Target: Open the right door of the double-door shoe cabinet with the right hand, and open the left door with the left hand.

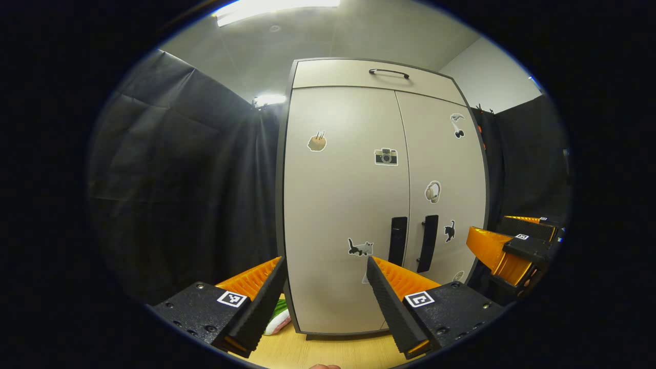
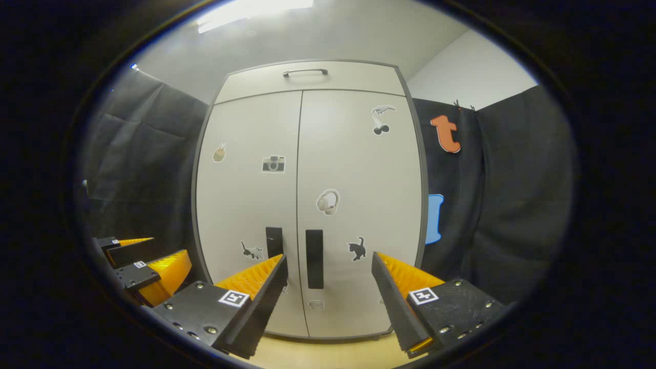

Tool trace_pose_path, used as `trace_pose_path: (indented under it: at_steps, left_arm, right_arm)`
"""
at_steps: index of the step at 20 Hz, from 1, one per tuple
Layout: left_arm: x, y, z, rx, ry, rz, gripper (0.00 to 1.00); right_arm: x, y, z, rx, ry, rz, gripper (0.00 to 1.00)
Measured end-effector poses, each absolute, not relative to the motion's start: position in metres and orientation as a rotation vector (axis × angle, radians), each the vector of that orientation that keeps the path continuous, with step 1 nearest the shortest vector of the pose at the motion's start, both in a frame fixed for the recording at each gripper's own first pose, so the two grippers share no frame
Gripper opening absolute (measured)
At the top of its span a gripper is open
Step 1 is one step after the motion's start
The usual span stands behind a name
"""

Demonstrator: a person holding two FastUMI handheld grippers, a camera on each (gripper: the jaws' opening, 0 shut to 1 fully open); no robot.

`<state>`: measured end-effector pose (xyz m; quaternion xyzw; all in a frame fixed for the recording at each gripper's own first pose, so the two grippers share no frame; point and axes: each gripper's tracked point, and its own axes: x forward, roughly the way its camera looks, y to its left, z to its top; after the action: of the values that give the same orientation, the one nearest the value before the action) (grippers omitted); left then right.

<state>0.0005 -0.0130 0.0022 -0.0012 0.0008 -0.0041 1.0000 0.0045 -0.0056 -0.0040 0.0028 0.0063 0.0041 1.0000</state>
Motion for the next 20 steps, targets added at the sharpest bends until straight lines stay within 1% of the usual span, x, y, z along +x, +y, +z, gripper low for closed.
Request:
trace_pose_path:
  at_steps: [8,9,10,12,13,15,16,17,18,19,20]
  left_arm:
    - [-0.004,-0.017,-0.003,0.003,0.02,-0.008,0.96]
    - [-0.006,-0.015,-0.005,0.002,0.024,-0.003,0.96]
    - [-0.008,-0.013,-0.006,-0.001,0.027,0.005,0.96]
    - [-0.01,-0.007,-0.008,-0.004,0.033,0.02,0.96]
    - [-0.011,-0.003,-0.009,-0.001,0.035,0.031,0.96]
    - [-0.012,0.008,-0.008,0.01,0.037,0.061,0.96]
    - [-0.013,0.014,-0.007,0.012,0.035,0.08,0.99]
    - [-0.013,0.019,-0.007,0.009,0.035,0.097,0.96]
    - [-0.013,0.024,-0.007,0.003,0.035,0.111,0.99]
    - [-0.013,0.029,-0.008,-0.001,0.038,0.125,0.96]
    - [-0.014,0.034,-0.008,-0.001,0.041,0.141,0.96]
  right_arm:
    - [0.012,-0.006,-0.012,0.012,0.041,0.015,0.97]
    - [0.017,-0.005,-0.012,0.011,0.039,0.018,0.9]
    - [0.022,-0.004,-0.013,0.006,0.038,0.019,0.88]
    - [0.036,-0.002,-0.017,0.0,0.047,0.027,0.87]
    - [0.042,-0.002,-0.021,0.006,0.056,0.029,0.79]
    - [0.055,0.002,-0.026,0.017,0.073,0.037,0.73]
    - [0.06,0.005,-0.029,0.016,0.077,0.042,0.74]
    - [0.066,0.007,-0.031,0.012,0.079,0.048,0.74]
    - [0.073,0.011,-0.034,0.009,0.084,0.056,0.74]
    - [0.078,0.015,-0.038,0.005,0.091,0.062,0.74]
    - [0.083,0.019,-0.042,0.002,0.097,0.068,0.74]
